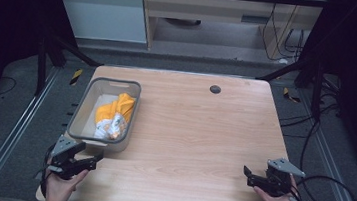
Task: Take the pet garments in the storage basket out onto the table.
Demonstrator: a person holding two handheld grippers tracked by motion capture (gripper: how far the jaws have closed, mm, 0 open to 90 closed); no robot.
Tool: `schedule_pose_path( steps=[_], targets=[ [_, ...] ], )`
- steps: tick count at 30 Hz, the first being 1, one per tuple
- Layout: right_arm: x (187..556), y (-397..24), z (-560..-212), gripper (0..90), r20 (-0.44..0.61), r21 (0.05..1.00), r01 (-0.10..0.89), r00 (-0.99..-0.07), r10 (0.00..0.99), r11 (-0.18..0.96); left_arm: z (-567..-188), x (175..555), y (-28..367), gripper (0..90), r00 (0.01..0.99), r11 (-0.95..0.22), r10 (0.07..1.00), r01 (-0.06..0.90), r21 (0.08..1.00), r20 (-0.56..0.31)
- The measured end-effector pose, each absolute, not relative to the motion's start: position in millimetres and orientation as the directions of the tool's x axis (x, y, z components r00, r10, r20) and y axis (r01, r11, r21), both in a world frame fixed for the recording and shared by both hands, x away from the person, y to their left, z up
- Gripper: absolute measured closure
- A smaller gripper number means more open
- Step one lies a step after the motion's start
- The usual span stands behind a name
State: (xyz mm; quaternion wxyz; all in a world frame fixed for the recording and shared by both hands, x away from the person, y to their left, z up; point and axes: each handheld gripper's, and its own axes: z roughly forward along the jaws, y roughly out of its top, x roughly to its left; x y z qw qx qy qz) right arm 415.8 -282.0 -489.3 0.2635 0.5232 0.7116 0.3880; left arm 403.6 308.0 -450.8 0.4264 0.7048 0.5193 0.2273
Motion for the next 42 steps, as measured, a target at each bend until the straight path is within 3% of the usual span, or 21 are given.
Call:
schedule_pose_path(
  steps=[25, 42],
  targets=[
    [416, -273, -487, 8.6, -0.006, 0.83, 0.525, -0.335, 0.942, 0.192, -410, 417, 307, 21.4, 0.383, -0.102, 0.917, 0.491, 0.865, -0.11],
    [417, -273, -487, 9.0, -0.012, 0.821, 0.537, -0.322, 0.947, 0.193, -391, 448, 297, 22.4, 0.411, -0.126, 0.906, 0.492, 0.861, -0.102]
  ],
)
